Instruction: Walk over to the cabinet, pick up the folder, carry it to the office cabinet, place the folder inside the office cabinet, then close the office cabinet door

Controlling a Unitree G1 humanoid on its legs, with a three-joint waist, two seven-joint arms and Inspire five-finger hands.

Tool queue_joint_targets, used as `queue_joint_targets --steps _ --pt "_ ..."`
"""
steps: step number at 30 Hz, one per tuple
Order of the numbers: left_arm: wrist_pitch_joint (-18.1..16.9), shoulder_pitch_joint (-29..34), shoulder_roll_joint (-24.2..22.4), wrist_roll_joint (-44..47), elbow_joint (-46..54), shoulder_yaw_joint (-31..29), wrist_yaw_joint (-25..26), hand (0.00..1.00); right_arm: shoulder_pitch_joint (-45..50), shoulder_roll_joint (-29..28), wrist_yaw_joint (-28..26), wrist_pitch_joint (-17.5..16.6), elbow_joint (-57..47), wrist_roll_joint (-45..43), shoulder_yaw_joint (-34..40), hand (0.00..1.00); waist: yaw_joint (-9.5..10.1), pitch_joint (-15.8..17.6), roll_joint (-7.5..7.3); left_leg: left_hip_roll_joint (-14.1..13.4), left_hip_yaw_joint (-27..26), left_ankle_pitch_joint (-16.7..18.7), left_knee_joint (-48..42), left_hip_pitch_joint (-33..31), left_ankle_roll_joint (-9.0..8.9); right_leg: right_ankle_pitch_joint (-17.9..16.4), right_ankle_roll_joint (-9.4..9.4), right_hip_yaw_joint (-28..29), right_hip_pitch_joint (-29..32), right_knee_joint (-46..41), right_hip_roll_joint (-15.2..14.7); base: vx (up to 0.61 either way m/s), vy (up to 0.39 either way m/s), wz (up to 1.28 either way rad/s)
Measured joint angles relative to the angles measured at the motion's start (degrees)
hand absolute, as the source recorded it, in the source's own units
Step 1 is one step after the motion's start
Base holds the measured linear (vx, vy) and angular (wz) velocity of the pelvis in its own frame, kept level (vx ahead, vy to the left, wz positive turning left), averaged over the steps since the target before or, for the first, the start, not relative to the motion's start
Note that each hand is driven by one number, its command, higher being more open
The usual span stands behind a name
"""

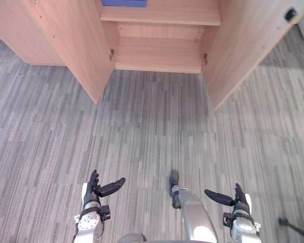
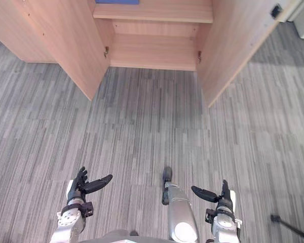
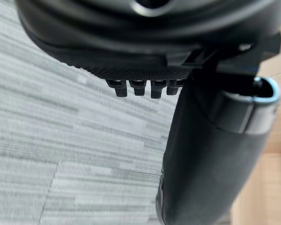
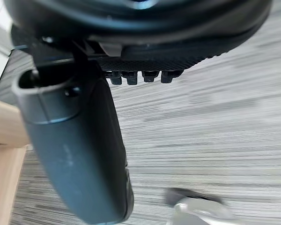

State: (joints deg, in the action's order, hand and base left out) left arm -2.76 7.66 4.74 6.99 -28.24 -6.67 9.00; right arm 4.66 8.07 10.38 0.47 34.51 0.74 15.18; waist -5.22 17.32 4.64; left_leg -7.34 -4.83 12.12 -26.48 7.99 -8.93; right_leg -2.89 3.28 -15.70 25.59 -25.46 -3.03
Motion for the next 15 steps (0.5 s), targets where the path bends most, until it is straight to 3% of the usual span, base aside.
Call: queue_joint_targets --steps 1,2,3,4,5,6,7,9,10,11,12,13,14,15 --pt "-0.09 0.68 -1.17 -0.02 0.14 -0.37 -0.32 1.00 0.29 -0.08 0.07 0.00 -0.32 -0.05 -0.52 1.00 0.10 0.35 -0.19 -2.65 -0.76 -8.14 -14.92 -5.03 -0.21 -2.01 0.01 -0.18 -6.28 2.56 0.94 0.58 -0.224 0.21" --pt "-0.17 1.01 -1.55 -0.02 0.45 -0.44 -0.44 1.00 0.48 -0.24 0.05 -0.01 -0.63 -0.09 -0.93 1.00 0.55 0.32 0.20 -4.62 -1.40 -7.78 -22.76 -7.90 0.33 -2.35 0.06 -0.22 -9.52 4.42 2.07 0.91 -0.302 -0.03" --pt "-0.27 1.16 -1.77 0.04 1.05 -0.41 -0.73 1.00 0.82 -1.84 0.25 -0.11 -3.23 -1.03 -1.09 1.00 2.93 0.89 -0.36 -8.80 -4.40 -3.54 -38.41 -16.44 3.03 -3.14 0.86 0.39 -18.10 9.93 4.40 0.61 -0.189 -0.16" --pt "-0.28 1.16 -1.79 0.04 1.18 -0.44 -0.71 1.00 0.78 -2.10 0.29 -0.12 -3.80 -1.20 -1.12 1.00 3.14 1.08 -0.66 -9.09 -5.00 -2.82 -39.56 -17.88 3.43 -3.38 0.87 0.59 -19.57 10.98 4.50 0.69 -0.189 -0.25" --pt "-0.33 1.15 -2.04 0.11 1.26 -0.44 -0.72 1.00 0.62 -2.59 0.36 -0.56 -5.53 -1.29 -1.29 1.00 4.30 1.36 -1.27 -9.95 -7.72 -0.65 -40.04 -23.13 4.92 -3.92 0.66 1.55 -24.11 14.60 4.73 0.54 -0.078 -0.34" --pt "-0.33 1.37 -2.54 0.30 1.36 -0.44 -0.68 1.00 -0.08 -2.28 0.68 -1.39 -6.15 -1.75 -1.72 1.00 5.65 1.44 -1.71 -9.57 -10.86 1.24 -33.65 -28.51 6.29 -4.27 0.29 3.41 -28.06 18.46 4.74 0.54 -0.078 -0.40" --pt "-0.32 1.40 -2.55 0.30 1.35 -0.44 -0.68 1.00 -0.40 -2.16 0.73 -1.49 -5.96 -1.78 -1.86 1.00 5.99 1.57 -1.93 -9.22 -11.30 1.35 -31.33 -29.46 6.46 -4.36 0.15 3.84 -28.84 19.13 4.68 0.54 -0.014 -0.59" --pt "-0.02 1.96 -2.26 0.27 1.04 -0.73 -0.68 1.00 -2.77 -1.97 1.03 -1.46 -2.92 -1.91 -2.01 1.00 7.03 2.08 -3.06 -4.56 -10.66 -0.20 -9.85 -32.19 5.74 -6.36 -1.63 6.35 -33.20 21.77 2.80 0.58 0.085 -0.54" --pt "0.18 2.47 -2.37 0.26 0.92 -0.66 -0.69 1.00 -2.87 -1.53 1.25 -1.38 -1.04 -2.02 -1.97 1.00 7.29 1.85 -3.00 -1.56 -7.68 -4.78 5.77 -31.72 4.55 -8.00 -3.05 7.34 -35.83 22.92 1.86 0.73 0.195 -0.50" --pt "0.20 2.67 -2.33 0.26 0.72 -0.74 -0.58 1.00 -3.07 -1.48 1.36 -1.24 1.08 -2.16 -1.51 1.00 7.69 1.70 -3.00 -0.20 -5.87 -11.16 10.73 -31.45 4.12 -9.20 -4.25 8.33 -37.61 23.59 1.40 0.62 0.210 -0.50" --pt "0.25 2.68 -2.12 0.26 0.31 -0.81 -0.47 1.00 -3.14 -1.58 1.47 -0.85 2.57 -2.35 -1.40 1.00 8.12 1.33 -3.62 0.80 -5.33 -14.75 10.39 -30.95 5.36 -9.85 -4.93 9.07 -38.48 23.79 0.77 0.64 0.232 -0.31" --pt "0.41 2.00 -1.36 0.23 -0.57 -0.85 -0.26 1.00 -2.94 -2.13 1.36 -0.17 4.72 -2.33 -1.43 1.00 7.72 0.25 -5.52 3.40 -4.99 -16.04 9.49 -30.97 9.94 -10.42 -5.71 9.12 -38.67 22.77 -2.23 0.69 0.251 0.08" --pt "0.44 0.84 -1.49 0.16 -0.70 -0.81 -0.32 1.00 -2.41 -2.43 1.24 0.11 5.50 -2.32 -0.56 1.00 6.84 -0.05 -6.02 4.69 -5.38 -13.04 6.89 -31.37 11.58 -10.40 -5.87 9.97 -37.34 18.29 -3.86 0.70 0.247 0.21" --pt "0.44 0.68 -1.56 0.09 -0.69 -0.79 -0.34 1.00 -2.36 -2.74 1.25 0.38 5.92 -2.31 -0.05 1.00 6.70 -0.07 -6.05 4.87 -5.65 -11.01 5.32 -30.85 11.74 -10.28 -6.08 10.87 -36.58 14.85 -4.35 0.70 0.255 -0.01"
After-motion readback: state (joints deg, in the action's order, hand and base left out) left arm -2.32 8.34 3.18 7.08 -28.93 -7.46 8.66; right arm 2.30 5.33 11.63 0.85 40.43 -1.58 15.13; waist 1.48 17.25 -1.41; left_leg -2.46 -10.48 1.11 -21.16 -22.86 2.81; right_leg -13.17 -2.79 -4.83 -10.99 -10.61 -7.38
